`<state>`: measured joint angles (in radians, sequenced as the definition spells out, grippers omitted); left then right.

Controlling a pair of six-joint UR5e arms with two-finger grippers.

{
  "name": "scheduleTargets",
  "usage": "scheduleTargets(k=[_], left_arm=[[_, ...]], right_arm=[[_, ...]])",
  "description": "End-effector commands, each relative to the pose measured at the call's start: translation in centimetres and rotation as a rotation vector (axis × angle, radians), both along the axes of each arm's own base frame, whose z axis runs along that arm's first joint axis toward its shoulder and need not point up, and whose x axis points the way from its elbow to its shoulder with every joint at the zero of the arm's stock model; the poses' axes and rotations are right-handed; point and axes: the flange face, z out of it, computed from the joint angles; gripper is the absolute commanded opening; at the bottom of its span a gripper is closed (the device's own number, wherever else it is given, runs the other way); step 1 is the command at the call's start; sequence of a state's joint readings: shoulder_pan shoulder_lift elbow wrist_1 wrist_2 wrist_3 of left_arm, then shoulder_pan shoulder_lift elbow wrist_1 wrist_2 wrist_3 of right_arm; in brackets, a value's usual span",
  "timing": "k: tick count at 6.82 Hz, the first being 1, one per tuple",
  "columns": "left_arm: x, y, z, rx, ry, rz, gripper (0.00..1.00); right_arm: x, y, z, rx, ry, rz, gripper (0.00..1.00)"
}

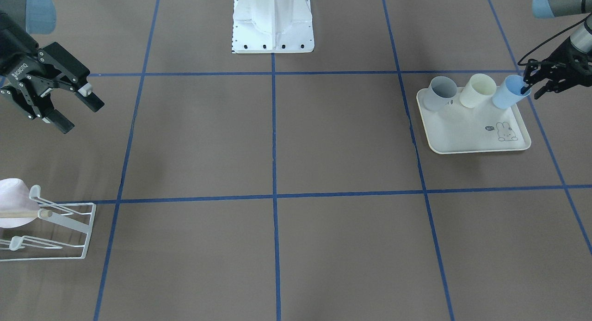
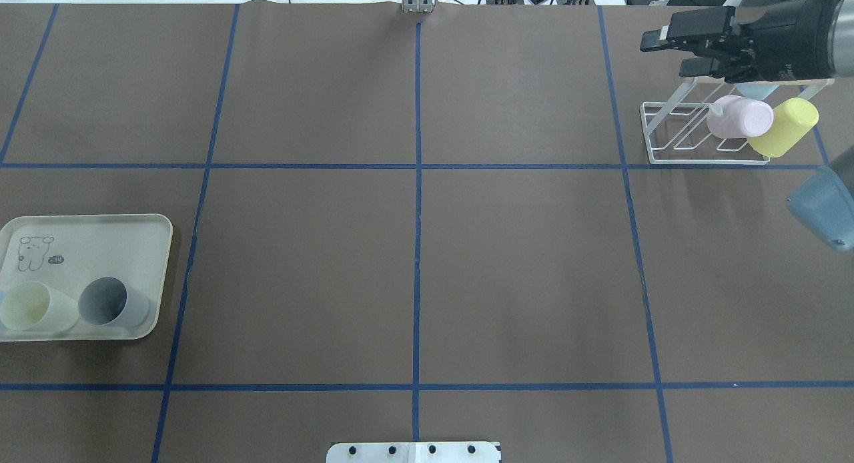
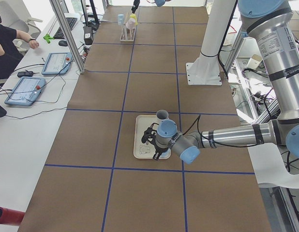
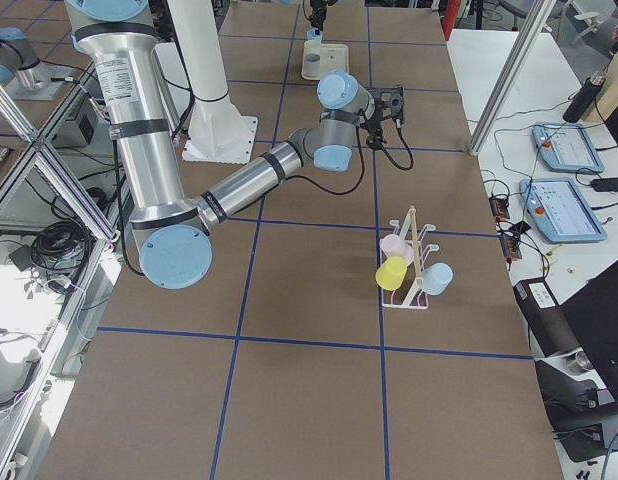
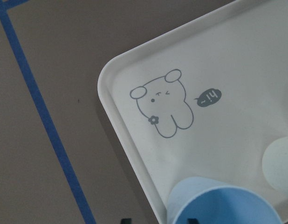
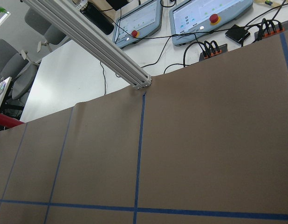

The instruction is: Transfer IKEA cup to right arm and place on rack

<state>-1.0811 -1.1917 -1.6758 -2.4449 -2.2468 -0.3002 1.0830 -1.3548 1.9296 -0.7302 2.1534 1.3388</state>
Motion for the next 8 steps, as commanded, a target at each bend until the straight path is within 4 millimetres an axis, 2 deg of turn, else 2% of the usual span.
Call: scheduleTargets(k=[1, 2, 3, 5, 6, 7, 8], left_arm=[[0.7, -0.6, 0.2, 0.001, 0.001, 0.01, 0.36], [0.7, -0.6, 0.2, -0.002, -0.002, 0.01, 0.05], [0.7, -0.7, 0.0, 0.005, -0.001, 0.003, 0.0], [-0.4, -0.5, -0.9, 0.013, 0.006, -0.021, 0.0], [-3.0, -1.2, -1.7, 0.021, 0.022, -0.09, 0.0], [-6.8, -2.5, -2.7, 0.037, 0.032, -0.201, 0.0], [-8.7, -5.5, -4.7, 0.06, 0.048, -0.283, 0.0]], right_arm=[[0.0, 0.0, 0.0, 0.0, 0.0, 0.0, 1.0], [0.0, 0.0, -0.1, 0.001, -0.001, 0.0, 1.0], [0.0, -0.1, -0.3, 0.004, -0.002, 0.001, 1.0], [0.0, 0.0, -0.5, 0.008, -0.005, 0.0, 1.0], [0.0, -0.1, -0.4, 0.007, -0.004, 0.001, 1.0], [0.0, -0.1, -0.4, 0.007, -0.004, 0.001, 1.0], [0.0, 0.0, -0.5, 0.008, -0.005, -0.002, 1.0]])
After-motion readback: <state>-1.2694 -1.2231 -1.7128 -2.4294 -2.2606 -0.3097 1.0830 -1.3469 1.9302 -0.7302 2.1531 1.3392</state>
